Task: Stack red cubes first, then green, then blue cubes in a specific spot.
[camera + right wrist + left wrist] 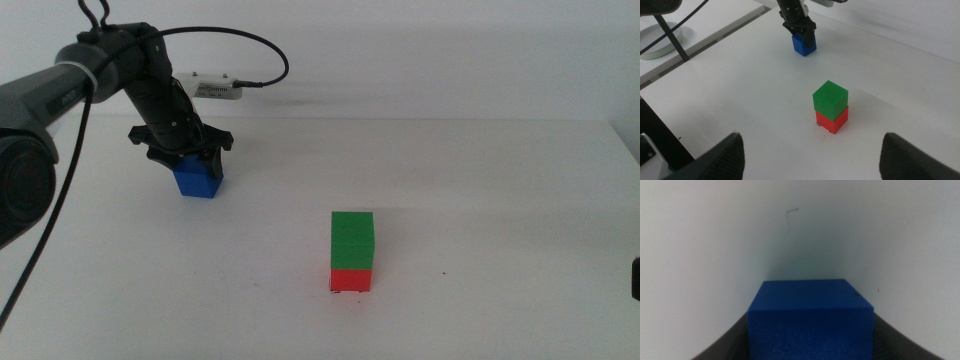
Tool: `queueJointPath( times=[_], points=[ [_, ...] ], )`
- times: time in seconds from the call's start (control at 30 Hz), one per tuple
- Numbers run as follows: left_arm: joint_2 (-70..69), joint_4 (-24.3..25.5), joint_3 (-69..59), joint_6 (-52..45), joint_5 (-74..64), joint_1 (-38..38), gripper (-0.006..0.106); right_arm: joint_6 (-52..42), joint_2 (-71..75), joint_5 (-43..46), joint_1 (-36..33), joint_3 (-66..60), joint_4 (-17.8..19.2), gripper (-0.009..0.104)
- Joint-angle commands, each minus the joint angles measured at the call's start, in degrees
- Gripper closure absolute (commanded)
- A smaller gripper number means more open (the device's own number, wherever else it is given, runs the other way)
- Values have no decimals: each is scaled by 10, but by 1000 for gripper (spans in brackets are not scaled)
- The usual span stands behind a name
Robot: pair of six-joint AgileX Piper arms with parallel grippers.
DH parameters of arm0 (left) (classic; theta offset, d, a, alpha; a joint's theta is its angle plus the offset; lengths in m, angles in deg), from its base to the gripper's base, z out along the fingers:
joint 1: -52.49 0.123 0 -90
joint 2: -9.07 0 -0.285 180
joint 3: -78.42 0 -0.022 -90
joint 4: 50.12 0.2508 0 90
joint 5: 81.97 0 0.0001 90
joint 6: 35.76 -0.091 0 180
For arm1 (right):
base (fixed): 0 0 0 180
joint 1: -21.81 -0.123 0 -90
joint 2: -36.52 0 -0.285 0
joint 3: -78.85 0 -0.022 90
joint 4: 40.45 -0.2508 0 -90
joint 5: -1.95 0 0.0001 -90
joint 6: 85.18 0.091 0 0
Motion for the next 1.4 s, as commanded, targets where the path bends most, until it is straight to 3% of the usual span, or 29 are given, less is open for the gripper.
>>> queueJointPath(
  times=[0.0, 0.1, 0.23, 0.33, 0.4, 0.53, 0.77, 1.37],
  points=[
    [-21, -13, 4, 20, -14, 2, 86, -7, 2, 6, -1, -2, 3, 10],
    [-74, 2, -25, 74, -31, -8, 102, -7, 2, 6, -1, -2, 3, 10],
    [-195, 49, -163, 157, 27, -52, 102, -7, 2, 6, -1, -2, 3, 10],
    [-300, 81, -264, 285, 42, -114, 102, -7, 2, 6, -1, -2, 3, 10],
    [-356, 111, -289, 390, 11, -173, 102, -7, 2, 6, -1, -2, 3, 10],
    [-388, 209, -268, 504, -51, -295, 102, -7, 2, 6, -1, -2, 3, 10],
    [-308, 210, -159, 554, -57, -392, 102, -7, 2, 6, -1, -2, 3, 10],
    [-201, 176, -101, 571, -57, -393, 102, -7, 2, 6, -1, -2, 3, 10]
  ],
)
